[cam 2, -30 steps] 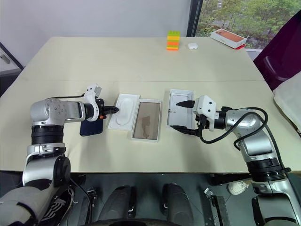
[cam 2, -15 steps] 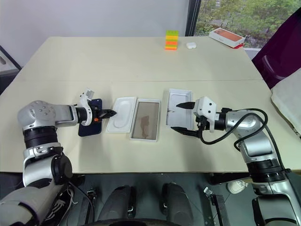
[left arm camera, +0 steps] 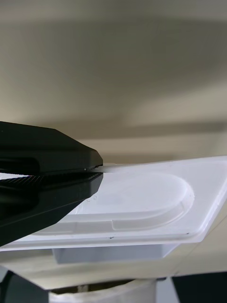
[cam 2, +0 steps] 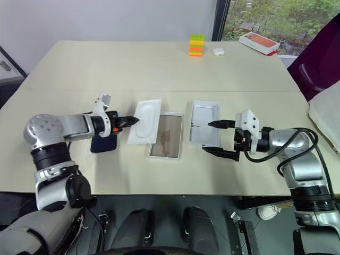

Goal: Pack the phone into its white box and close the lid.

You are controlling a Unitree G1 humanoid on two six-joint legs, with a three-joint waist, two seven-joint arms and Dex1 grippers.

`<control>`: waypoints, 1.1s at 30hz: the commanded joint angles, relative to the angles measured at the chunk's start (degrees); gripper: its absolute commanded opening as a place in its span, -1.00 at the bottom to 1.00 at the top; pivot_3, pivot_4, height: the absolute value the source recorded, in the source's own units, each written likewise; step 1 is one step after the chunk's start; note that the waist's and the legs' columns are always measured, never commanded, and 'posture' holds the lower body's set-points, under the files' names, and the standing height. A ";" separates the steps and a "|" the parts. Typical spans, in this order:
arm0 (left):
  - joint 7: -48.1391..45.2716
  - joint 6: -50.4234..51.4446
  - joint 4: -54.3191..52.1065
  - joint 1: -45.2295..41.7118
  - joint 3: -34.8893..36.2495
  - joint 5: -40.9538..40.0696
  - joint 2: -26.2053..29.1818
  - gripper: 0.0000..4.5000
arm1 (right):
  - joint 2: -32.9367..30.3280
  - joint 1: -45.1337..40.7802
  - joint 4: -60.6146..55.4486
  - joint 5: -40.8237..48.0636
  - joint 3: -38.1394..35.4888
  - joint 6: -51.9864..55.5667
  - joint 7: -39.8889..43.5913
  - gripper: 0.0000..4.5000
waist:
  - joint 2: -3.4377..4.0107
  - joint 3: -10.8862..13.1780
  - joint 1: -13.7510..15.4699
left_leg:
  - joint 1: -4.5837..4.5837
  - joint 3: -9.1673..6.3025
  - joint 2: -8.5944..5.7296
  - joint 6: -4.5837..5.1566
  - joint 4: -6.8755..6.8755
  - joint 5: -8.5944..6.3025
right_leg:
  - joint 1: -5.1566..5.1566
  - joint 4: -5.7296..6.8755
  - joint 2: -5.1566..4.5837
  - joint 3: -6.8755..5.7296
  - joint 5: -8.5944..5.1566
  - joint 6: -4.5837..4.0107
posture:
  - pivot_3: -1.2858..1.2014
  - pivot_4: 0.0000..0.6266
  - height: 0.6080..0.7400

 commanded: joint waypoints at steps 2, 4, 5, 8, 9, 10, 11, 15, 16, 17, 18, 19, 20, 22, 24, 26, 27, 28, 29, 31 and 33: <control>3.85 0.48 -5.16 -1.02 -1.51 -3.41 -4.07 -0.98 | -0.85 0.10 -0.90 1.17 -2.50 -0.72 0.24 1.00 | 0.00 0.00 -0.21 | 0.02 0.01 0.00 0.00 0.00 0.00 | 0.00 0.01 0.00 0.01 -0.01 0.02 | 0.03 -0.52 1.00; 4.77 0.48 -6.20 -0.83 -1.94 -4.46 -5.69 -0.98 | -0.83 0.34 -1.05 0.84 -2.53 -0.94 0.08 1.00 | 0.00 0.00 -0.21 | 0.03 0.01 0.01 0.00 -0.01 0.00 | 0.00 0.01 0.07 0.01 -0.03 0.05 | 0.03 -0.52 1.00; 5.59 0.48 -6.76 -0.58 -2.65 -4.18 -6.26 -0.98 | -0.70 0.43 -1.23 0.81 -2.50 -0.84 -0.16 1.00 | 0.00 0.00 -0.18 | 0.04 0.00 0.02 0.00 -0.01 0.00 | 0.00 0.01 0.10 0.01 -0.03 0.06 | 0.03 -0.52 1.00; 7.51 0.48 -8.13 0.83 -5.12 -4.41 -7.31 -0.98 | -0.20 0.24 -1.19 0.34 -2.17 -0.95 -1.17 1.00 | 0.00 0.00 -0.14 | 0.04 -0.02 0.05 0.00 -0.02 0.00 | 0.00 0.01 0.14 0.01 -0.04 0.06 | 0.03 -0.52 1.00; 8.01 0.48 -8.45 1.27 -5.51 -4.65 -7.44 -0.98 | -0.17 0.12 -1.08 0.30 -2.10 -0.97 -1.30 1.00 | 0.00 0.00 -0.13 | 0.04 -0.01 0.05 0.00 -0.02 0.00 | 0.00 0.01 0.14 0.01 -0.04 0.06 | 0.03 -0.52 1.00; 8.21 0.48 -8.93 1.72 -6.03 -4.66 -7.22 -0.98 | -0.21 0.04 -0.97 0.21 -2.04 -1.04 -1.42 1.00 | 0.00 0.00 -0.08 | 0.04 -0.01 0.04 0.00 -0.02 0.00 | 0.00 0.01 0.13 0.01 -0.04 0.06 | 0.03 -0.52 1.00; 8.31 0.48 -9.42 2.05 -6.41 -4.41 -6.94 -0.98 | -0.26 0.02 -0.89 0.12 -1.97 -1.12 -1.52 1.00 | 0.00 0.00 -0.06 | 0.04 -0.01 0.04 -0.01 -0.02 0.00 | 0.00 0.01 0.13 0.01 -0.04 0.06 | 0.03 -0.52 1.00; 9.74 0.48 -10.21 3.66 -6.49 -5.91 -6.68 -0.98 | -0.19 0.04 -0.48 -0.14 -1.71 -1.48 -1.90 1.00 | 0.00 0.00 -0.04 | 0.02 -0.02 0.04 -0.01 -0.01 0.00 | 0.00 0.00 0.13 0.00 -0.04 0.06 | 0.03 -0.52 1.00; 9.85 0.48 -10.50 3.99 -6.83 -6.17 -6.48 -0.98 | -0.16 0.03 -0.41 -0.21 -1.65 -1.59 -1.99 1.00 | 0.00 0.00 -0.06 | 0.02 -0.02 0.03 -0.01 -0.01 0.00 | 0.00 0.00 0.13 0.01 -0.04 0.06 | 0.03 -0.52 1.00; 9.98 0.48 -10.71 4.16 -6.95 -6.28 -6.52 -0.98 | -0.12 0.00 -0.40 -0.25 -1.60 -1.61 -2.08 1.00 | 0.00 0.00 -0.05 | 0.02 -0.02 0.04 -0.01 -0.01 0.00 | 0.00 0.00 0.13 0.01 -0.04 0.06 | 0.03 -0.52 1.00; 10.12 0.48 -10.79 4.20 -6.93 -6.37 -6.60 -0.98 | -0.08 -0.02 -0.41 -0.26 -1.58 -1.59 -2.12 1.00 | 0.00 0.00 -0.02 | 0.02 -0.02 0.04 -0.01 -0.01 0.00 | 0.00 0.00 0.13 0.01 -0.04 0.06 | 0.03 -0.52 1.00; 10.07 0.48 -10.92 4.19 -7.34 -6.10 -6.55 -0.85 | -0.04 -0.18 -0.27 -0.57 -1.40 -1.77 -2.15 1.00 | 0.00 0.00 -0.02 | 0.02 -0.02 0.03 -0.01 -0.01 0.00 | 0.00 0.00 0.13 0.00 -0.04 0.06 | 0.03 -0.52 1.00; 10.03 0.48 -11.00 4.17 -7.65 -5.91 -6.50 -0.70 | -0.01 -0.29 -0.17 -0.80 -1.26 -1.91 -2.17 1.00 | 0.00 0.00 -0.02 | 0.02 -0.02 0.03 -0.01 -0.01 0.00 | 0.00 0.00 0.13 0.00 -0.04 0.06 | 0.03 -0.52 1.00; 10.39 0.48 -11.05 4.06 -7.68 -5.82 -6.79 -0.35 | 0.08 -0.49 0.05 -1.08 -1.09 -2.04 -2.16 1.00 | 0.00 0.00 -0.02 | 0.02 -0.02 0.02 -0.01 -0.01 0.00 | 0.00 -0.01 0.13 0.00 -0.04 0.06 | 0.03 -0.52 1.00; 10.84 0.48 -11.35 3.81 -7.79 -5.70 -6.76 0.10 | 0.17 -0.66 0.12 -1.12 -0.96 -1.91 -2.18 1.00 | 0.00 0.00 -0.02 | 0.02 -0.02 0.02 -0.01 -0.01 0.00 | 0.00 -0.01 0.13 0.00 -0.04 0.06 | 0.03 -0.52 1.00; 11.26 0.48 -11.71 3.52 -7.93 -5.59 -6.60 0.52 | 0.24 -0.79 0.12 -1.14 -0.82 -1.76 -2.21 1.00 | 0.00 0.00 -0.06 | 0.02 -0.03 0.02 -0.01 -0.01 0.00 | 0.00 -0.01 0.12 0.01 -0.04 0.06 | 0.03 -0.52 1.00; 11.39 0.48 -11.59 3.36 -7.66 -5.87 -6.66 0.52 | 0.27 -0.83 0.14 -1.17 -0.77 -1.76 -2.22 1.00 | 0.00 0.00 -0.07 | 0.03 -0.02 0.02 0.00 -0.01 0.00 | 0.00 -0.01 0.12 0.00 -0.04 0.07 | 0.03 -0.52 1.00; 11.16 0.48 -11.50 3.19 -7.36 -6.39 -6.62 0.52 | 0.32 -0.91 0.25 -1.26 -0.69 -1.82 -2.25 1.00 | 0.00 0.00 -0.06 | 0.03 -0.03 0.02 0.00 -0.01 0.00 | 0.00 -0.01 0.13 0.00 -0.04 0.07 | 0.03 -0.52 1.00; 11.06 0.48 -11.40 3.05 -7.27 -6.84 -6.41 0.52 | 0.38 -0.98 0.37 -1.37 -0.60 -1.90 -2.26 1.00 | 0.00 0.00 -0.06 | 0.02 -0.03 0.02 0.00 -0.01 0.00 | 0.00 -0.01 0.14 0.00 -0.04 0.06 | 0.03 -0.52 1.00; 11.03 0.48 -11.11 2.38 -6.84 -8.57 -5.87 0.52 | 0.57 -1.33 0.54 -1.55 -0.33 -1.85 -2.35 1.00 | 0.00 0.00 -0.07 | 0.02 -0.03 0.02 0.00 -0.01 0.00 | 0.00 -0.01 0.14 0.00 -0.04 0.07 | 0.03 -0.52 1.00; 11.40 0.48 -10.92 1.85 -7.36 -10.04 -4.60 0.52 | 0.82 -1.71 0.65 -1.61 -0.12 -1.69 -2.42 1.00 | -0.01 0.00 -0.07 | 0.02 -0.03 0.02 0.00 -0.01 0.00 | 0.00 -0.01 0.13 0.00 -0.04 0.06 | 0.03 -0.52 1.00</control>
